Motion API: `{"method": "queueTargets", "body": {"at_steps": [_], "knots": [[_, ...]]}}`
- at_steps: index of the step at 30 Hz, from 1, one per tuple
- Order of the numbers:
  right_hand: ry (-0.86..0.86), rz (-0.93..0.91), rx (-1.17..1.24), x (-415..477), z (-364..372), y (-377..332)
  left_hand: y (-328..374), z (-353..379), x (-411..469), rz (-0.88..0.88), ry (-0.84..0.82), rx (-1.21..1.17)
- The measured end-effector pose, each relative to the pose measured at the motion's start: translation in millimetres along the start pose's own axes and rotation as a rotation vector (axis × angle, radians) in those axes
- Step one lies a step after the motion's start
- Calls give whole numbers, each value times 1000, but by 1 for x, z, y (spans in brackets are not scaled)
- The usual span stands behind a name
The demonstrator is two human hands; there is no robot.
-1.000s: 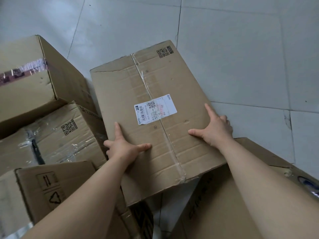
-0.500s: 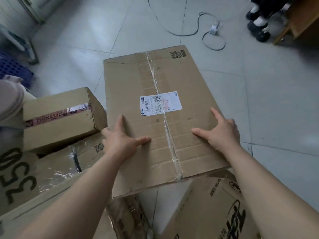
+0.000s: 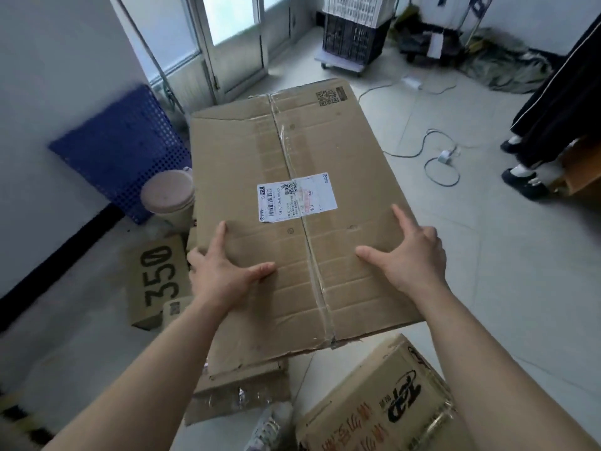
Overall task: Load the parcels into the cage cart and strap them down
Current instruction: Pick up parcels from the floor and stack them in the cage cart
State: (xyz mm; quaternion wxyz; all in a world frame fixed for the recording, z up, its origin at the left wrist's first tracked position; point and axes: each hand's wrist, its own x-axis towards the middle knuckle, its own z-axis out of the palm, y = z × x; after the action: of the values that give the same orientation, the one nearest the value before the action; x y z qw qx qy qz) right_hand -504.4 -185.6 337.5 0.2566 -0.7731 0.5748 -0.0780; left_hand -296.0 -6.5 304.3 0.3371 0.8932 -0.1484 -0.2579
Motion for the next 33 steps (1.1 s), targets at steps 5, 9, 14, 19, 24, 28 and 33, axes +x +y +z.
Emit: {"method": "queueTargets", "body": {"at_steps": [5, 9, 14, 19, 24, 28, 33], "knots": [[-67, -107, -11, -75, -14, -61, -32, -89, -70, -43, 129, -41], [-136, -241, -61, -124, -15, -113, -69, -152, -122, -128, 231, -103], [-220, -449, -100, -184, -6, -187, -121, -224, -181, -263, 384, -158], [-290, -629, -129, -260, 14, -248, -177, -292, -249, -342, 547, -218], [-342, -779, -71, -354, 33, -297, -235, -357, -325, -392, 701, -243], [-351, -915, -60, -438, 46, -328, -284, -401, -391, -434, 816, -261], [-435, -1003, -49, -532, 72, -352, -349, -441, -461, -500, 890, -296]]}}
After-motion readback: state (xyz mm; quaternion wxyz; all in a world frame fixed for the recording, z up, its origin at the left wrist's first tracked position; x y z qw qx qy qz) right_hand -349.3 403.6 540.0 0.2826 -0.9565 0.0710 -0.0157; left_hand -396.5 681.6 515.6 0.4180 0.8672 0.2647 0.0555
